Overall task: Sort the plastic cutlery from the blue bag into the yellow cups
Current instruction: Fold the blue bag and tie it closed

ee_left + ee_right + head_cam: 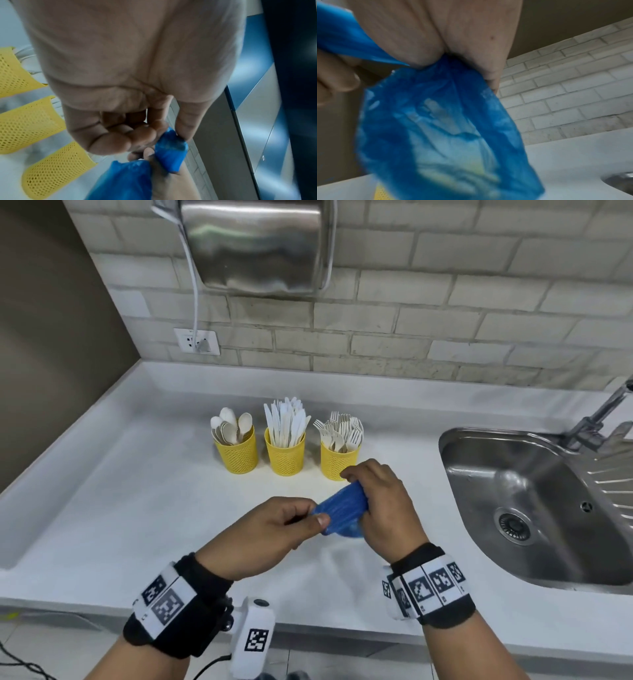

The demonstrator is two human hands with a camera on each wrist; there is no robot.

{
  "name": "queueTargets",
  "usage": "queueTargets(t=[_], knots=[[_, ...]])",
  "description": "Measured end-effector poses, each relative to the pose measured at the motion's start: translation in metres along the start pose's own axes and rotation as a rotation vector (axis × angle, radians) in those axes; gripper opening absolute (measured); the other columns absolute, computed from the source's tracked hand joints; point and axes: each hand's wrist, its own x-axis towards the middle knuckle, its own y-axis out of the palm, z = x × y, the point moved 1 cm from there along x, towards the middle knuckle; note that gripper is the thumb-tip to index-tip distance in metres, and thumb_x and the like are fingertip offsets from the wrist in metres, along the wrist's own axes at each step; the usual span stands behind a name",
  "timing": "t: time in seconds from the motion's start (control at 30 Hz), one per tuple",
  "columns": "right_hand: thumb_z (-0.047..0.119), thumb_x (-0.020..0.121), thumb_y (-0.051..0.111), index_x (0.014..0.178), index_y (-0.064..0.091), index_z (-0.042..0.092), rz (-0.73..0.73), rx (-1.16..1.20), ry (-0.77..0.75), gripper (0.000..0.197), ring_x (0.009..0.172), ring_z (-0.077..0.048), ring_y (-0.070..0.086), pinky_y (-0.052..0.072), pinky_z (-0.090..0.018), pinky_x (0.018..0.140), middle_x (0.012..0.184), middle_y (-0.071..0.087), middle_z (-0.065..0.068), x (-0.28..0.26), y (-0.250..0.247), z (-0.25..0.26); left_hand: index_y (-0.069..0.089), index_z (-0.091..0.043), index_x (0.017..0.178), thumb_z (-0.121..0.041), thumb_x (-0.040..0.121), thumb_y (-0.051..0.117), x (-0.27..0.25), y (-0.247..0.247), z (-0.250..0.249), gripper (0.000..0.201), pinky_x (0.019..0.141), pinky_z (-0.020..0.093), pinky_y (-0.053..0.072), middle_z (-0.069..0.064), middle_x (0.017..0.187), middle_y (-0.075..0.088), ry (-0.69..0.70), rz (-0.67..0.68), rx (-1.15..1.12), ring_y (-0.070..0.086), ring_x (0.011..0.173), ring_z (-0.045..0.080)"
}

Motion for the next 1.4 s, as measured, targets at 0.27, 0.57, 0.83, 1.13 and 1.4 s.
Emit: queueTargets(t=[0.27,0.57,0.83,1.13,1.4], knots=[[-0.005,0.075,0.061,0.110,0.067,0.013,0.107,0.178,0.095,0.040,0.088,-0.027,0.063,0.053,-0.044,0.077,0.098,0.068,-0.003,0.008,0.037,0.006,0.076,-0.006,0.090,-0.030,0.082,0.077,-0.012,-0.018,-0.016,0.026,0.076,0.030,0.039,0.035,0.075,0.036,0.227,-0.066,-0.322,0.035,0.075,0.033],[0.065,0.101,0.027,0.118,0.049,0.018,0.418,-0.071,0.128,0.055,0.065,-0.031,0.058,0.052,-0.047,0.067,0.072,0.060,-0.005,-0.023,0.048,0.046,0.080,-0.011,0.105,-0.019,0.092,0.070,0.016,-0.039,-0.023,0.019,0.064,0.026,0.036,-0.005,0.066,0.054,0.148,-0.412,-0.447,0.034,0.065,0.015],[0.017,0.098,0.044,0.099,0.040,0.022,0.222,-0.074,-0.215,0.007,0.068,-0.020,0.041,0.043,-0.040,0.055,0.085,0.048,0.004,-0.033,-0.009,0.094,0.083,-0.022,0.094,-0.021,0.090,0.077,0.032,-0.055,0.003,0.007,0.066,0.008,0.042,0.004,0.089,0.076,0.092,-0.655,0.123,0.056,0.063,-0.001],[0.011,0.097,0.044,0.107,0.056,0.011,-0.132,-0.024,-0.234,0.016,0.081,-0.028,0.055,0.050,-0.049,0.064,0.102,0.053,0.000,0.021,-0.060,0.097,0.073,-0.024,0.060,0.004,0.088,0.063,0.003,-0.028,-0.006,0.040,0.063,0.025,0.044,0.000,0.056,0.062,-0.066,0.158,0.020,0.054,0.055,0.011],[0.021,0.106,0.040,0.096,0.036,0.028,-0.039,-0.056,0.108,0.013,0.078,-0.037,0.058,0.039,-0.039,0.062,0.082,0.052,0.005,0.030,-0.010,0.070,0.060,0.018,0.082,-0.002,0.090,0.071,-0.003,-0.032,-0.008,0.024,0.062,0.030,0.031,0.013,0.066,0.044,0.194,-0.211,-0.398,0.034,0.065,0.021]])
